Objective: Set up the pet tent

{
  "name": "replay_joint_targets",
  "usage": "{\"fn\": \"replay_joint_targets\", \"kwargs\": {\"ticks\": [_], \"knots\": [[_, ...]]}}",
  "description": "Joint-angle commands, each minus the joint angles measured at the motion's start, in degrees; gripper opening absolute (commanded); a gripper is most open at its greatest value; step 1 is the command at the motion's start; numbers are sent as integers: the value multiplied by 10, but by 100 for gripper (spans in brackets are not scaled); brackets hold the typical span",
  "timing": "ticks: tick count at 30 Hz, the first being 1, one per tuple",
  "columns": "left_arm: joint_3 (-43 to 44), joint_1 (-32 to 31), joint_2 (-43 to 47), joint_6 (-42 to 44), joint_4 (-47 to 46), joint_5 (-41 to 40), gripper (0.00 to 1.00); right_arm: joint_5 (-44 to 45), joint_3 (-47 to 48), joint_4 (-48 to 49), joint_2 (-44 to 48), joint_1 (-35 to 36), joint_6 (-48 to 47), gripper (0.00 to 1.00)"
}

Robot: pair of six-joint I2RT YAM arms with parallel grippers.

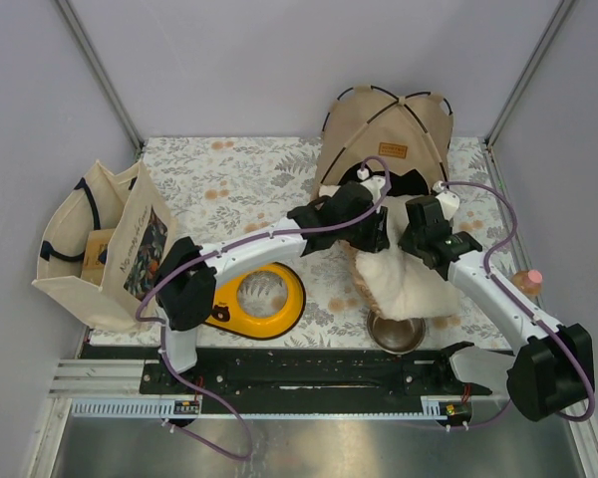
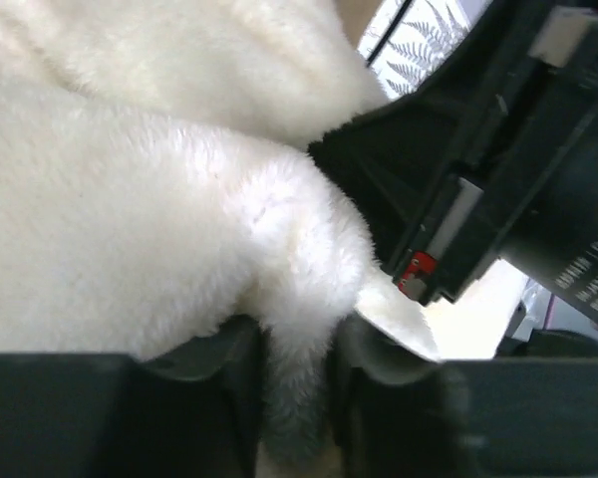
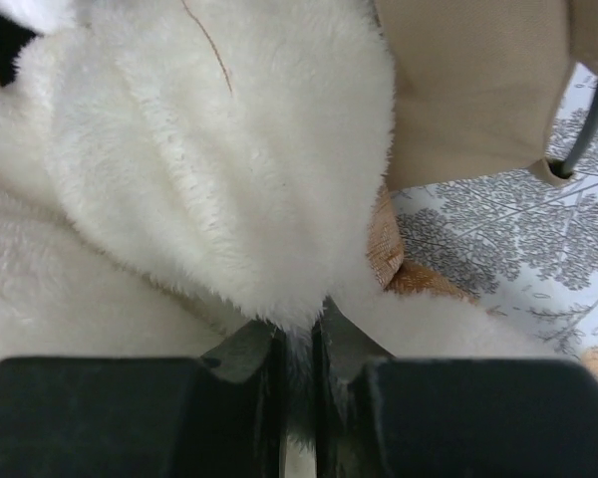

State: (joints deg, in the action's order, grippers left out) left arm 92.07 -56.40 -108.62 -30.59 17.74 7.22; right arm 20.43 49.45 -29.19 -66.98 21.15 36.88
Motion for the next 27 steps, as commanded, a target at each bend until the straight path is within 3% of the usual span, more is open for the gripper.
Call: {"fn": "replay_joint_targets", "kwargs": {"ticks": [1, 5, 8, 20, 27], "knots": [[-28, 5, 11, -8, -84, -13, 47, -63, 3, 47, -15, 2, 31, 15], [-94, 7, 49, -20, -90, -70, 85, -72, -2, 55, -25, -1, 33, 16], [-139, 7, 85, -31, -87, -123, 99, -74, -7, 59, -26, -5, 32, 16], [-225, 6, 252, -52, -53, -220, 99, -90, -13, 70, -29, -26, 22, 16], [-272, 19, 286, -164, -11, -362, 99, -101, -17, 74, -28, -30, 22, 17]]}}
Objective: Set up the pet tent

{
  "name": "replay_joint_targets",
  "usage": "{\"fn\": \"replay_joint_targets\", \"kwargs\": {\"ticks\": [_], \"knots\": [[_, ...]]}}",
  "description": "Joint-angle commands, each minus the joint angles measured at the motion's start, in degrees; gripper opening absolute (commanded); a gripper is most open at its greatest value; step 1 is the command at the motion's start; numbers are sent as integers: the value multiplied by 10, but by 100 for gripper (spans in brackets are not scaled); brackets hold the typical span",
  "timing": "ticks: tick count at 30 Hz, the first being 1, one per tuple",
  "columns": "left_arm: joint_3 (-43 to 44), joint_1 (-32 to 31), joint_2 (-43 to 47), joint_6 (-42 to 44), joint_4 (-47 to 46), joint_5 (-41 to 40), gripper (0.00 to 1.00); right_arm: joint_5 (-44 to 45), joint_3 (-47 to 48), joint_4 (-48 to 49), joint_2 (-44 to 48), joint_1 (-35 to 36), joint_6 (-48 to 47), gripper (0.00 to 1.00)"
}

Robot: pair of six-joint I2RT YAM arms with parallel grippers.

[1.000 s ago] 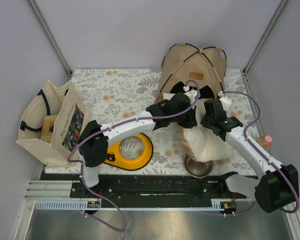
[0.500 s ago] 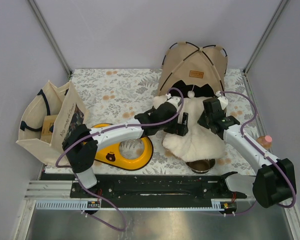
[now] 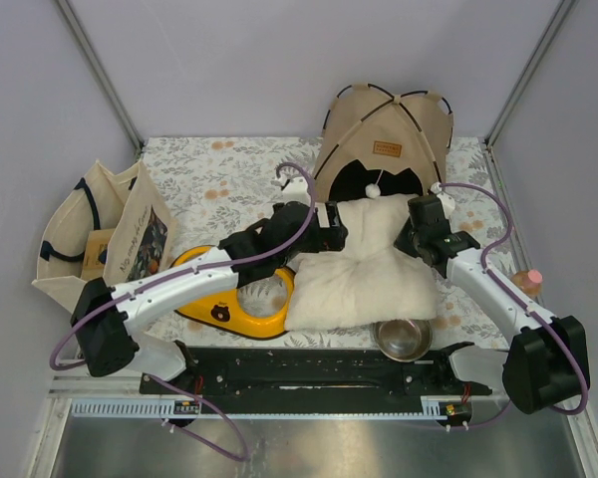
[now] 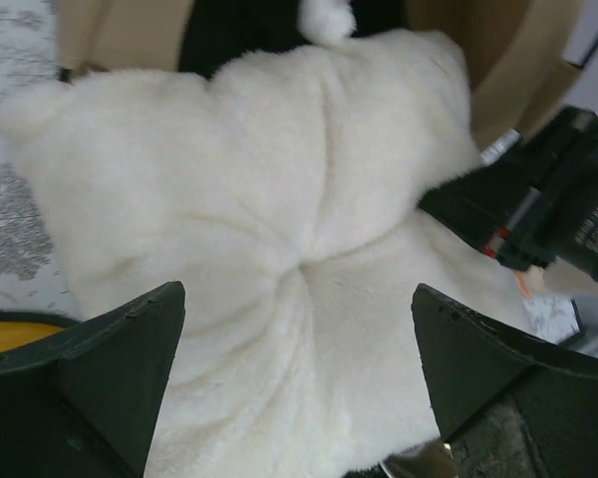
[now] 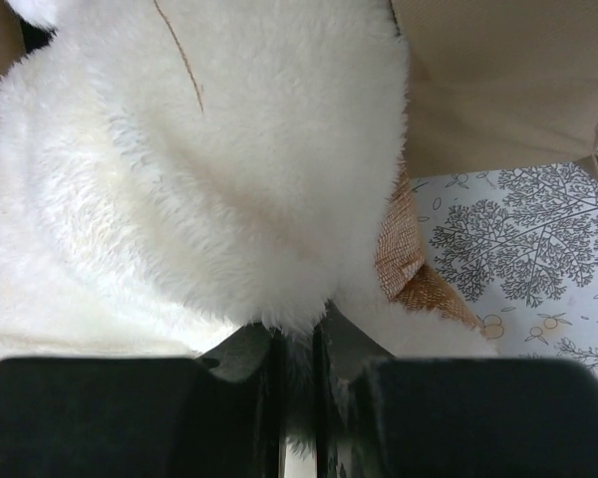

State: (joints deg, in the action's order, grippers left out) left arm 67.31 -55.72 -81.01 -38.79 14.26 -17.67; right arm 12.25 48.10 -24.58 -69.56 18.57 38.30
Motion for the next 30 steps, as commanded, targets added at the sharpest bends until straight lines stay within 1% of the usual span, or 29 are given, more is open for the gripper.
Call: {"fn": "replay_joint_targets", "kwargs": {"ticks": [1, 7, 9, 12, 15, 16, 17, 18, 19, 21, 22, 23, 26, 30], "knots": [[-32, 18, 8, -98, 28, -122, 99, -20, -4, 28, -2, -5, 7, 17], [-83, 49, -16, -153, 9, -129, 99, -27, -6, 32, -2, -8, 5, 17], [-98, 58, -24, -159, -1, -125, 99, -28, -6, 31, -3, -10, 5, 17], [-130, 72, -40, -147, -74, -77, 99, -33, -10, 35, -3, -13, 2, 17], [-161, 88, -63, -120, -185, 9, 98, -42, -10, 37, -4, -14, 2, 17], [-169, 95, -70, -115, -214, 41, 93, -45, -10, 39, -4, -14, -1, 17], [-169, 98, -77, -116, -232, 55, 85, -50, -11, 39, -4, -14, -3, 14], [-163, 98, -85, -111, -244, 68, 74, -53, -9, 44, -1, -14, -7, 11], [-133, 98, -96, -96, -245, 91, 52, -61, -8, 43, 4, -14, -12, 5], [-107, 98, -103, -83, -235, 110, 21, -70, -4, 43, 9, -14, -19, 0], [-94, 95, -104, -80, -226, 111, 2, -74, -1, 42, 12, -14, -20, 0], [-84, 92, -101, -75, -221, 111, 0, -80, 2, 40, 15, -14, -23, 0], [-53, 70, -90, -49, -195, 99, 0, -100, 12, 33, 28, -14, -31, 0], [-6, 54, -89, -32, -175, 120, 0, -121, 26, 29, 47, -14, -37, 0]]}}
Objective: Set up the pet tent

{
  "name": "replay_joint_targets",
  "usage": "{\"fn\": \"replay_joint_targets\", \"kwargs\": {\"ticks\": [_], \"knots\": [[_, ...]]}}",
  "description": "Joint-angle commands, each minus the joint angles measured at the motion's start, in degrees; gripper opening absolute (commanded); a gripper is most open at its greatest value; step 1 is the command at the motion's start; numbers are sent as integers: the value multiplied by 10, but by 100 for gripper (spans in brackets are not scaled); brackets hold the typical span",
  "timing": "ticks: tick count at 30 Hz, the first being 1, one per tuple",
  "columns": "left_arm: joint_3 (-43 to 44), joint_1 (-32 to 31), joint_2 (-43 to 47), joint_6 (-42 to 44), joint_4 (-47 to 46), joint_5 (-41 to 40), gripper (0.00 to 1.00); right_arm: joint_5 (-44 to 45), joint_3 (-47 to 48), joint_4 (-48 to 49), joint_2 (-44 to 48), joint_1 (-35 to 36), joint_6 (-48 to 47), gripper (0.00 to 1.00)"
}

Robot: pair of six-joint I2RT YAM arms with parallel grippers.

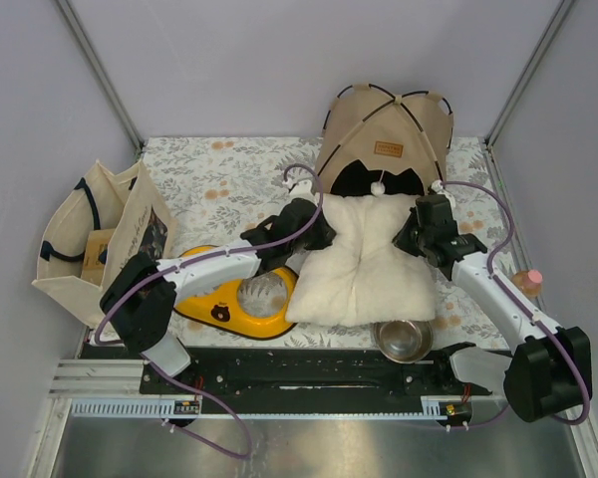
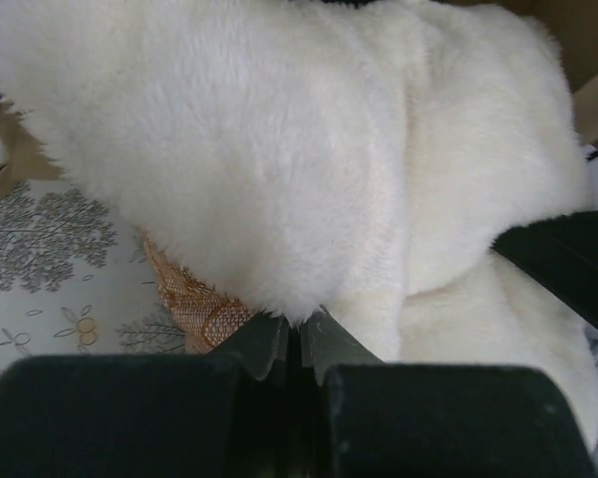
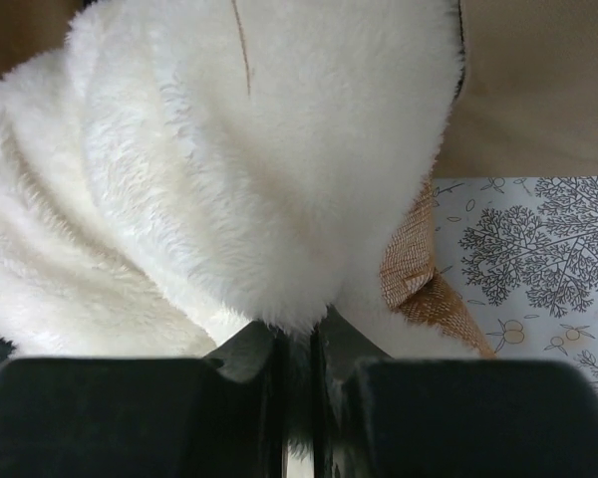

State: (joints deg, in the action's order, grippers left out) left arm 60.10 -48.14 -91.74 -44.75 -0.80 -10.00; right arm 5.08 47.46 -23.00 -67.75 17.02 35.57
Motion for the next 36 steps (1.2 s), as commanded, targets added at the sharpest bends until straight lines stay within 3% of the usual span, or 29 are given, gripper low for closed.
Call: {"fn": "replay_joint_targets", "kwargs": {"ticks": [1, 8, 13, 21, 30, 36], "knots": [[82, -26, 11, 30, -18, 55, 0, -49, 35, 12, 32, 1, -10, 0], [271, -56, -99, 52, 88, 62, 0, -47, 59, 18, 42, 1, -21, 0], [382, -55, -189, 30, 175, 10, 3, -43, 84, 35, -2, 1, -23, 0], [392, -36, -250, -9, 189, 3, 15, -32, 100, 81, -75, 1, -36, 0], [463, -12, -340, 2, 221, 53, 17, -24, 107, 110, -122, 1, -37, 0], [439, -10, -328, -17, 215, 38, 32, -24, 114, 128, -125, 2, -46, 1]]}}
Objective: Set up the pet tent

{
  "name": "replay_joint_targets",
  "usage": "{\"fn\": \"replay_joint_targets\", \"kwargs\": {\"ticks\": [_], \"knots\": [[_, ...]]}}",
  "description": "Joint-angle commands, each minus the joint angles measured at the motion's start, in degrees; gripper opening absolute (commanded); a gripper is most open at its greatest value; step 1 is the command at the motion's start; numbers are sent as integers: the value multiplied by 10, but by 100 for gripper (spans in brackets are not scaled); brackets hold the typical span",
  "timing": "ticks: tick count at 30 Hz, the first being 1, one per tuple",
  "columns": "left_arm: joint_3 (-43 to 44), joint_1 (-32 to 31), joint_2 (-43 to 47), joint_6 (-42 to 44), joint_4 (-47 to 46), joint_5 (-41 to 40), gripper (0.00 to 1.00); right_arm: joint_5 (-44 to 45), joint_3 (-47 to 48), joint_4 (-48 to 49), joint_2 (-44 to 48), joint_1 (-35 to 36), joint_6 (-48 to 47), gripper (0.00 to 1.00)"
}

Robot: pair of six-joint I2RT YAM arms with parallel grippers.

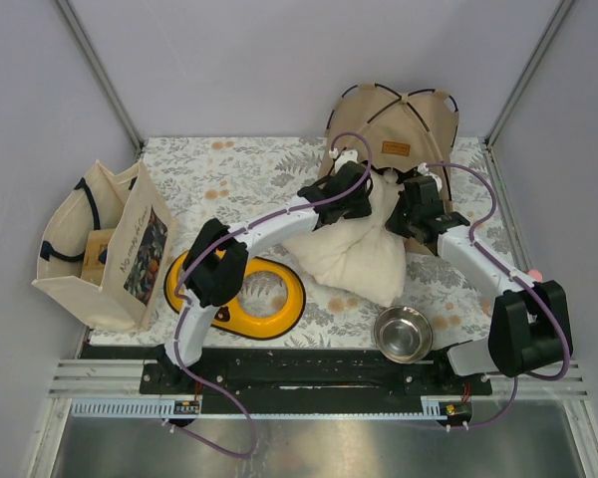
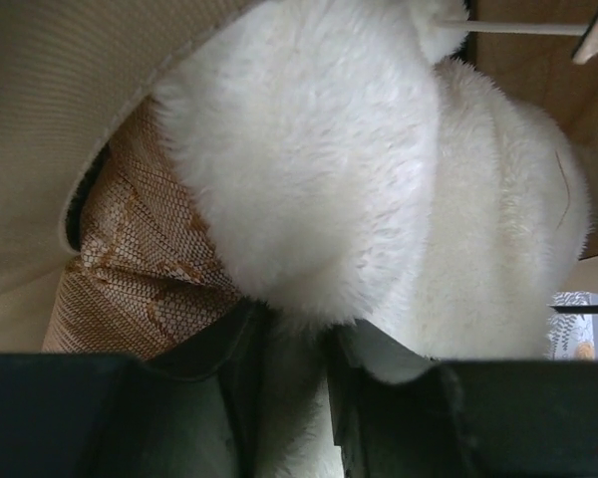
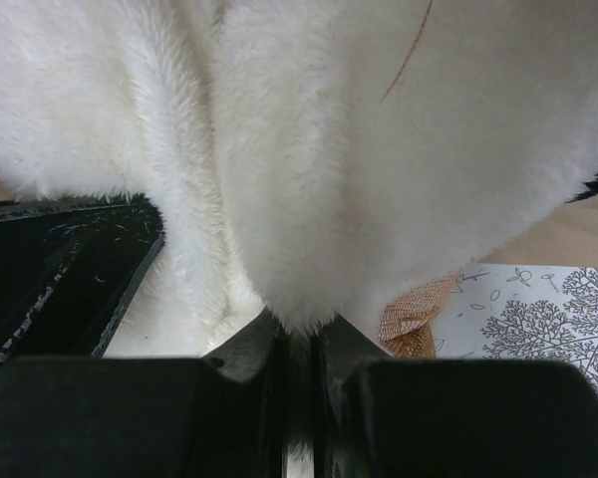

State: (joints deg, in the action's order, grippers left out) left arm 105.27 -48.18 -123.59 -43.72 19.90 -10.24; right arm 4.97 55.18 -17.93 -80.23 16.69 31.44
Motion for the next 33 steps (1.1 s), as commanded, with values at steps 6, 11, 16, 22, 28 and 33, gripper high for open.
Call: {"fn": "replay_joint_targets", "kwargs": {"ticks": [6, 11, 16, 22, 28, 33], "knots": [[-67, -9, 38, -23, -37, 52, 53, -72, 48, 120, 23, 5, -29, 0], [-78, -9, 42, -13, -44, 55, 51, -33, 50, 145, 51, 4, -33, 0], [-75, -9, 39, 5, -65, 66, 57, 98, 62, 111, 29, -6, -30, 6], [-87, -9, 77, 17, -67, 67, 80, 102, 69, 33, 25, -33, -9, 43], [-115, -9, 139, 19, -54, 52, 99, 119, 86, -67, 103, -35, -18, 80], [-116, -9, 163, 18, -22, 58, 99, 119, 91, -148, 153, -38, -34, 94]]}}
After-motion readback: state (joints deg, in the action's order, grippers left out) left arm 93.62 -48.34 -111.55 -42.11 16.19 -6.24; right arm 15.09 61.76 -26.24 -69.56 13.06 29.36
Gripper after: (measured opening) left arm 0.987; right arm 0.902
